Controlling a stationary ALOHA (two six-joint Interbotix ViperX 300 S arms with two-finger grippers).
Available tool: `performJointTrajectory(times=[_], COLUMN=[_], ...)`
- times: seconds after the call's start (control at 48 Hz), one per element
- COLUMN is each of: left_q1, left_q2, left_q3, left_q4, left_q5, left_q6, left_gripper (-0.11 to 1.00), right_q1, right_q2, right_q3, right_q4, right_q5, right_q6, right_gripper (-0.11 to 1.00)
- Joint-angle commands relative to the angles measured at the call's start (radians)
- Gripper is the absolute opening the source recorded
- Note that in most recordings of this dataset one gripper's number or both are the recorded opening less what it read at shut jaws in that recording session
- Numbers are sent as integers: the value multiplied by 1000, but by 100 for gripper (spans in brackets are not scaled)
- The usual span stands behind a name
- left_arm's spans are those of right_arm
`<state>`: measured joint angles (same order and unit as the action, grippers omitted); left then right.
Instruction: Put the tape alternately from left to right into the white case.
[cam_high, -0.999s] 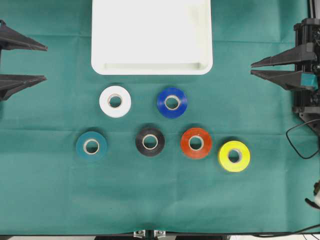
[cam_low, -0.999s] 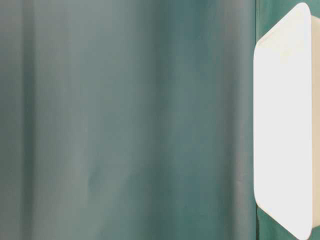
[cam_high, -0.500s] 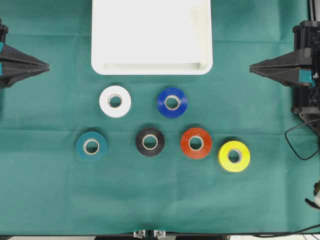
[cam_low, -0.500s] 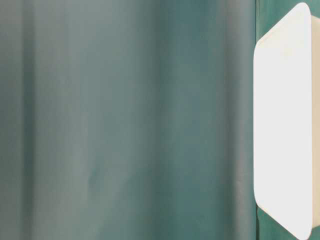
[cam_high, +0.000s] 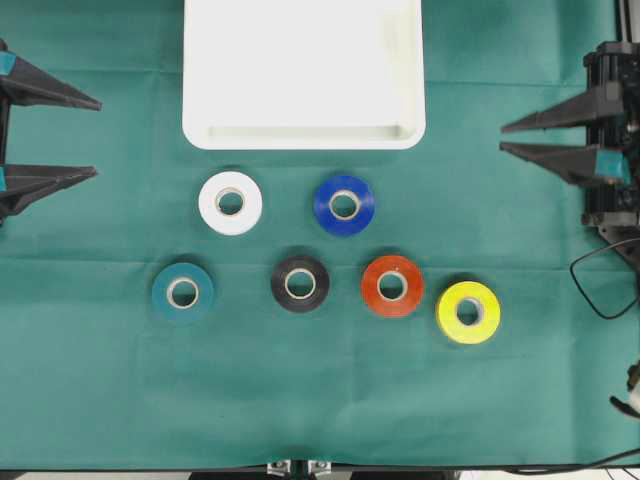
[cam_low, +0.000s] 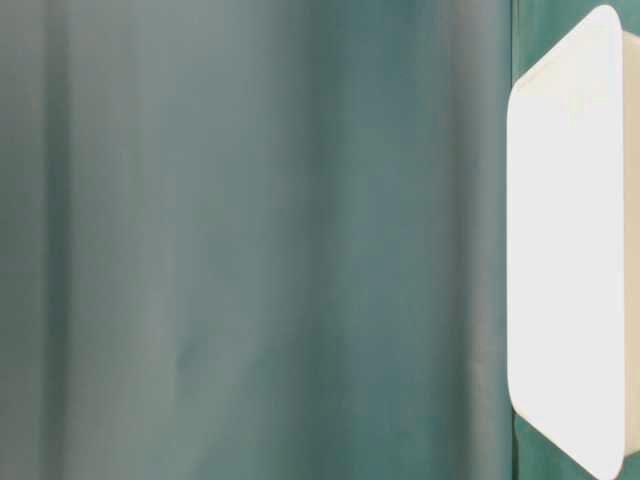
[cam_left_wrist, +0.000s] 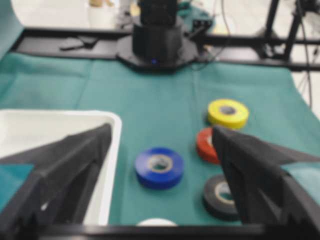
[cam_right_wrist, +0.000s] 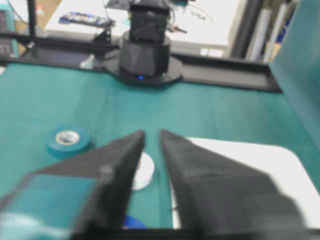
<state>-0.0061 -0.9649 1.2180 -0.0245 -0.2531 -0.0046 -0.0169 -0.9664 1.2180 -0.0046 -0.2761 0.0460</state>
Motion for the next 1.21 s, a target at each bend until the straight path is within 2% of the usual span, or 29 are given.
performJointTrajectory(times=[0.0, 0.083, 0.125, 0.312, 0.437, 0.624, 0.833, 1.187], left_q1=[-3, -2, -3, -2, 0, 11, 23, 23], left_q2=[8, 8, 8, 29, 78, 169, 245, 382], left_q3=[-18, -21, -25, -54, -81, -118, -156, -229], left_q4=[-3, -3, -3, -6, -8, -8, -8, -8], left_q5=[3, 3, 6, 77, 135, 207, 311, 379], left_q6=[2, 0, 2, -2, -11, -94, -160, -170], left_gripper=[67, 66, 66, 66, 66, 65, 65, 64], right_q1=[-6, -14, -17, -28, -34, -38, -38, -38], right_q2=[8, 11, 14, 63, 110, 175, 222, 308], right_q3=[-20, -25, -29, -77, -112, -150, -176, -199], right_q4=[0, 0, 0, 2, 2, 2, 0, 0], right_q5=[6, 12, 20, 114, 173, 241, 290, 327], right_q6=[5, 6, 6, 12, 43, 84, 92, 92], right_gripper=[55, 78, 83, 81, 81, 81, 81, 81])
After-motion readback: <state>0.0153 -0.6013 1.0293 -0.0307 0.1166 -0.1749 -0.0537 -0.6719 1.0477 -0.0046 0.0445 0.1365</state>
